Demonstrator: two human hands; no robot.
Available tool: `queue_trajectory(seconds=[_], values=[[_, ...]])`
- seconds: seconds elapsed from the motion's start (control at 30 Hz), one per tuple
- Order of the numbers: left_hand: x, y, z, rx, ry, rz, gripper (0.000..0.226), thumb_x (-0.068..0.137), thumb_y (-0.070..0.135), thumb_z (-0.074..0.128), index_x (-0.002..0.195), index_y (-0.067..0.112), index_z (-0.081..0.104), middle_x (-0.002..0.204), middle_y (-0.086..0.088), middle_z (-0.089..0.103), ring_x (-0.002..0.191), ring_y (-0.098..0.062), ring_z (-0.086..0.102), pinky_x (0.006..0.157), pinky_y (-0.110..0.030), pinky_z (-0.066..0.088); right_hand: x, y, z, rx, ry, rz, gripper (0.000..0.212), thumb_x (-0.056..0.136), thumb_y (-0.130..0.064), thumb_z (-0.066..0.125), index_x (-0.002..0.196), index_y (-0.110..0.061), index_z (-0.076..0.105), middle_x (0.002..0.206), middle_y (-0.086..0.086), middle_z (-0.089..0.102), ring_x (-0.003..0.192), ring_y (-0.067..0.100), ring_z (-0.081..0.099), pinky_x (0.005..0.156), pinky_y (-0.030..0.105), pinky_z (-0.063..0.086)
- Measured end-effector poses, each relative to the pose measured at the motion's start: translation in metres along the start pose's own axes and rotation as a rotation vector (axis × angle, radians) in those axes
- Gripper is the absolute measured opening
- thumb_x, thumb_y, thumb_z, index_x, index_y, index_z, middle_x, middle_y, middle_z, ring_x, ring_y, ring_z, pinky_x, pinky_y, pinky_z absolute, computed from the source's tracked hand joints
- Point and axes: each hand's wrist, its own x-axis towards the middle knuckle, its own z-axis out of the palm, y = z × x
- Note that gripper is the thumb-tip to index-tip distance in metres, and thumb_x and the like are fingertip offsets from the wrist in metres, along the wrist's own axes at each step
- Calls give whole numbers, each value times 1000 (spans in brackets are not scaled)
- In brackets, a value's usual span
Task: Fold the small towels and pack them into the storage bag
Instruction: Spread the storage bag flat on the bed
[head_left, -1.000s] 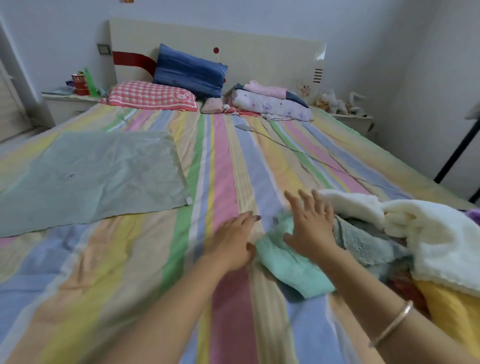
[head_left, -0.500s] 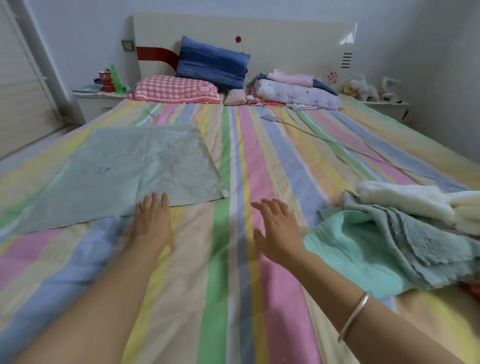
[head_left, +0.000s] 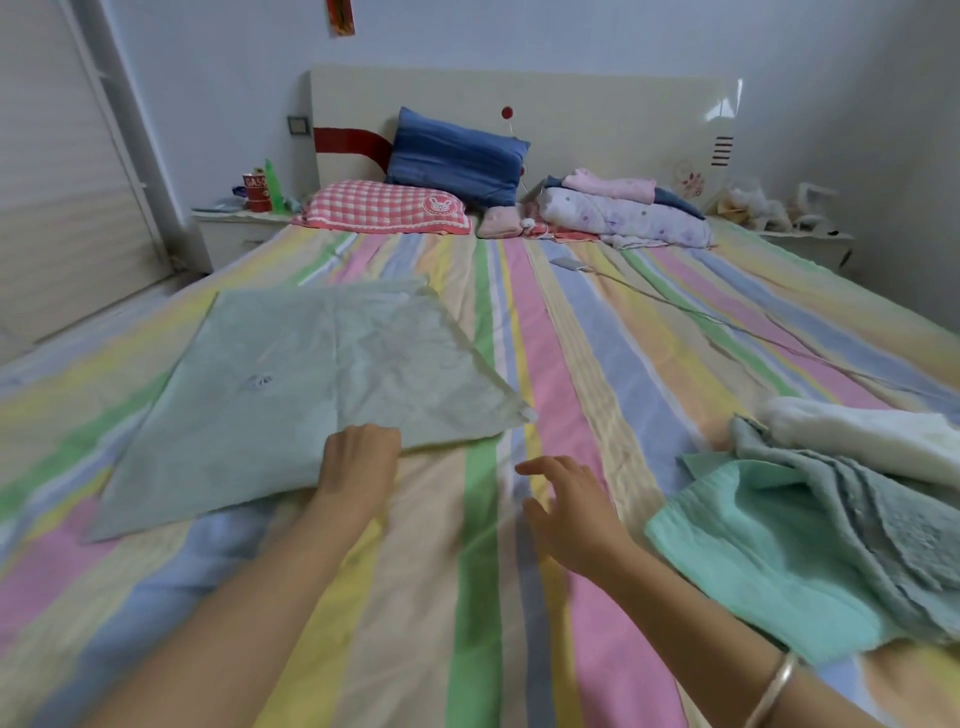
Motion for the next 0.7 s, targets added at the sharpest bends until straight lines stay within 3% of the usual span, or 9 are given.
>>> queue_trajectory(seconds=[0.23,0.33,0.43,0.57,0.63,0.7], values=[[-70,56,-64,-349,-68,37,19,84,22,58,93,27,74,97,5,73,96,-22,65,78,-30,50,-48,1,-2,349,-2,241,22,89,-23,60,110,-22,67,109,-3,70,96,12,65,91,34,51],[-105,71,-85,-551,-151,23,9,78,27,67,82,28,75,78,12,72,83,-9,66,74,-25,51,-78,-5,-8,582,-11,316,19,91,-32,62,88,-15,71,91,4,74,77,15,69,67,27,54],[-130,75,-85,-914,-332,-63,1,76,23,76,75,23,76,65,7,71,66,-7,67,67,-24,54,-110,-12,-15,846,-79,359,29,93,-32,61,86,-6,69,84,7,74,61,12,67,49,14,44],[-153,72,-76,-1325,-550,-192,5,83,12,74,87,10,76,80,-9,76,73,-13,68,60,-18,51,-139,-10,-7,1058,-82,403,26,92,-20,62,92,6,66,76,10,70,67,17,61,55,17,49],[-158,68,-69,-1362,-578,-229,6,85,11,71,89,11,76,83,-10,76,75,-16,68,63,-22,51,-148,-10,-3,1136,-69,422,16,92,-11,62,93,4,66,78,12,71,72,22,62,60,22,54],[-161,67,-58,-1221,-490,-200,9,84,15,70,86,21,76,79,0,76,73,-14,68,66,-25,53,-152,-13,0,1115,-58,418,9,92,-3,58,92,0,67,79,13,72,71,23,65,62,24,57]])
